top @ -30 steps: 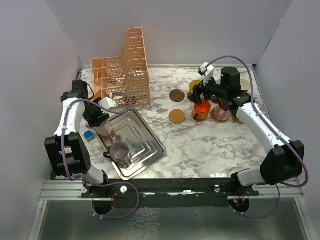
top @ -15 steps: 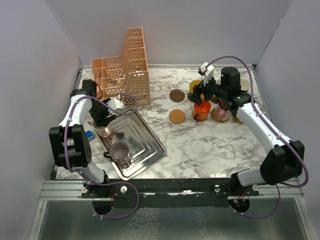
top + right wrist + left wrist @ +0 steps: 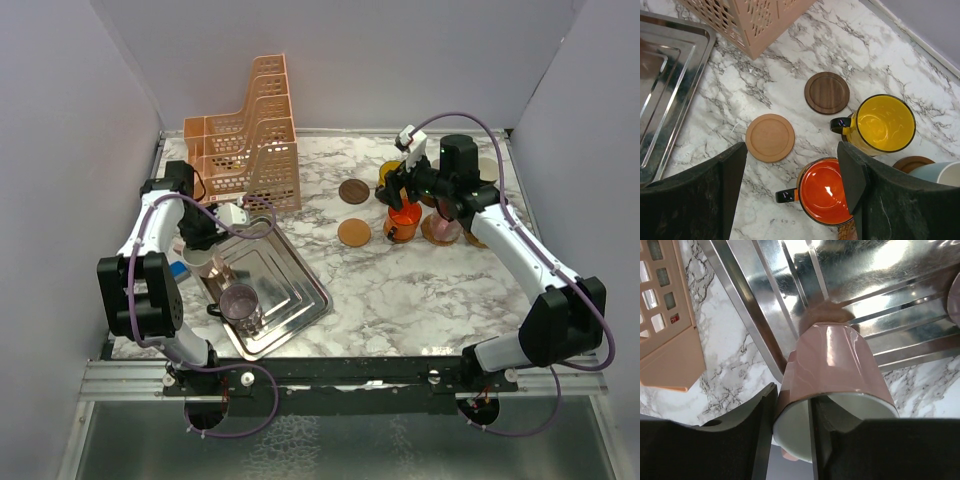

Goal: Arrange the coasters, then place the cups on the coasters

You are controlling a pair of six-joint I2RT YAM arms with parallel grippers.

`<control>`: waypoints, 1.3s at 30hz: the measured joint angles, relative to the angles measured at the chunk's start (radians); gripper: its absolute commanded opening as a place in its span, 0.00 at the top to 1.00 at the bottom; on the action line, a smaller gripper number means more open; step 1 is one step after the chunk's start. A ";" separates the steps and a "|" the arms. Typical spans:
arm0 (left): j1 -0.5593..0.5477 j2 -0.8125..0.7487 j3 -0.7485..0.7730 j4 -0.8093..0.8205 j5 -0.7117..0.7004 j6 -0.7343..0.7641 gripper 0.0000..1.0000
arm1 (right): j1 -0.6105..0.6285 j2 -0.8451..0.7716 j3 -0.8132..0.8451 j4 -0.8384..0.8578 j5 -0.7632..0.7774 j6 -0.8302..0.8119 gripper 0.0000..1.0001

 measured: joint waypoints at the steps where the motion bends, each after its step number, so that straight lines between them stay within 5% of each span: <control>1: 0.000 -0.003 0.002 -0.009 -0.003 0.003 0.73 | 0.000 0.002 0.000 0.000 0.000 0.000 0.26; 16: -0.010 -0.022 0.080 -0.129 -0.008 0.001 1.00 | 0.000 0.006 0.000 0.000 0.000 0.000 0.26; 24: -0.070 -0.065 0.188 -0.155 0.024 -0.092 1.00 | 0.000 0.006 0.000 0.000 0.000 0.008 0.26; 31: -0.257 -0.097 0.270 -0.101 0.099 -0.365 1.00 | 0.000 0.010 0.009 -0.002 0.026 0.066 0.25; 39: -0.460 -0.090 0.305 0.153 0.110 -0.778 1.00 | 0.000 0.018 0.045 -0.002 0.034 0.128 0.27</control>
